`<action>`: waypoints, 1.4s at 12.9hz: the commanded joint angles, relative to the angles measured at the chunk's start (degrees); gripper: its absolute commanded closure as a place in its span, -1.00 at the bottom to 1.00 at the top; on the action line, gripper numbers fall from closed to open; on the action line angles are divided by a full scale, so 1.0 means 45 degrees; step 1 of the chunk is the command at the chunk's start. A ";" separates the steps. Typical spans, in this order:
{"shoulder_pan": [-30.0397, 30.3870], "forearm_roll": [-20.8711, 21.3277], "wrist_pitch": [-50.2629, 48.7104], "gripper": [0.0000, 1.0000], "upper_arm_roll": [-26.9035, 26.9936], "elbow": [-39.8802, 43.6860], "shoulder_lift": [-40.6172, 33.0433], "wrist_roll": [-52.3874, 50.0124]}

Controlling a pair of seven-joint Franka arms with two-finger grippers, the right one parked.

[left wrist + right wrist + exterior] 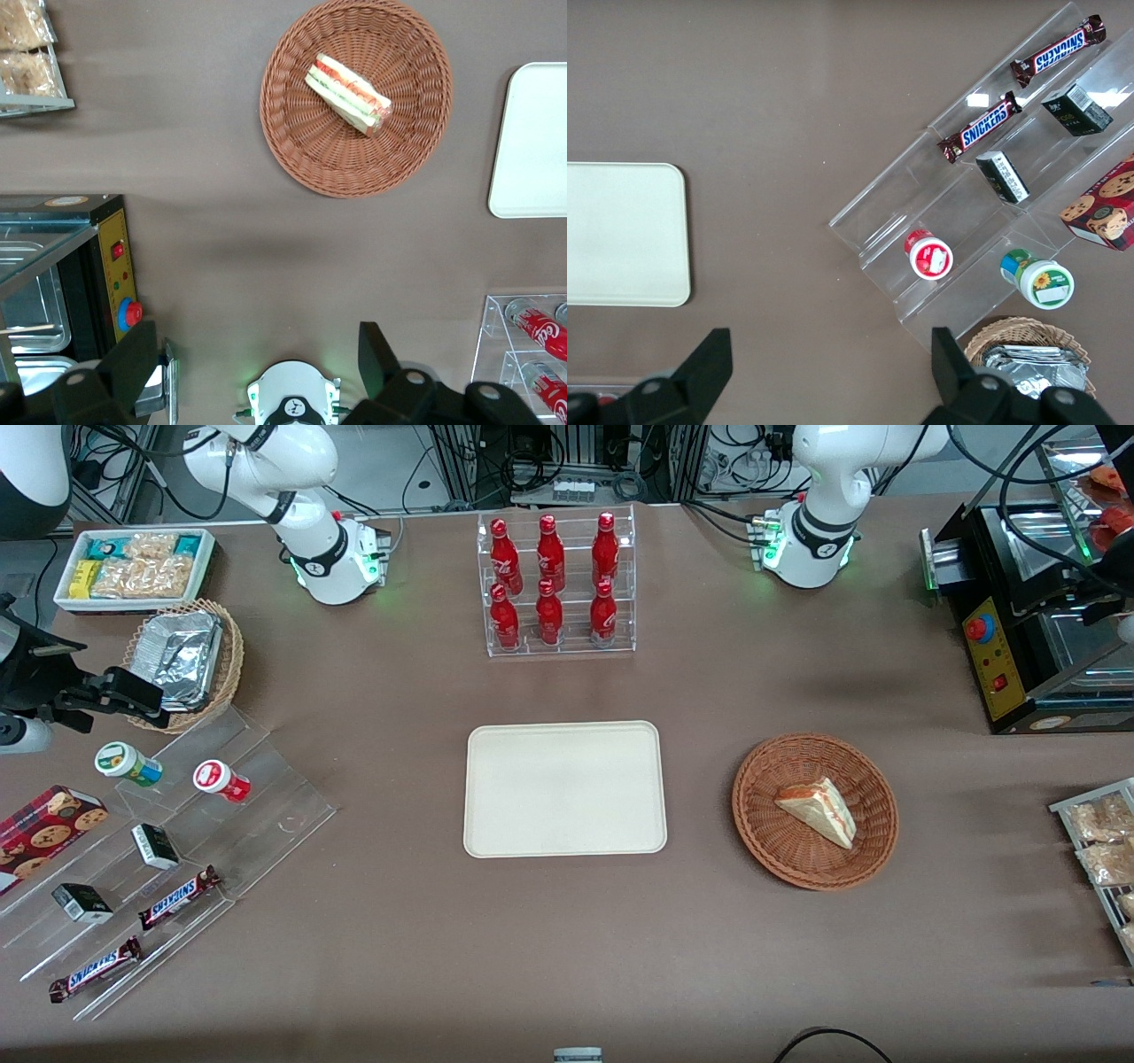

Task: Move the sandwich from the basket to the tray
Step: 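Move the left gripper over the sandwich in the wicker basket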

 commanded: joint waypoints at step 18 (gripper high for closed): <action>-0.0252 -0.0113 0.9572 -1.00 -0.1937 -0.2654 0.5047 -1.3896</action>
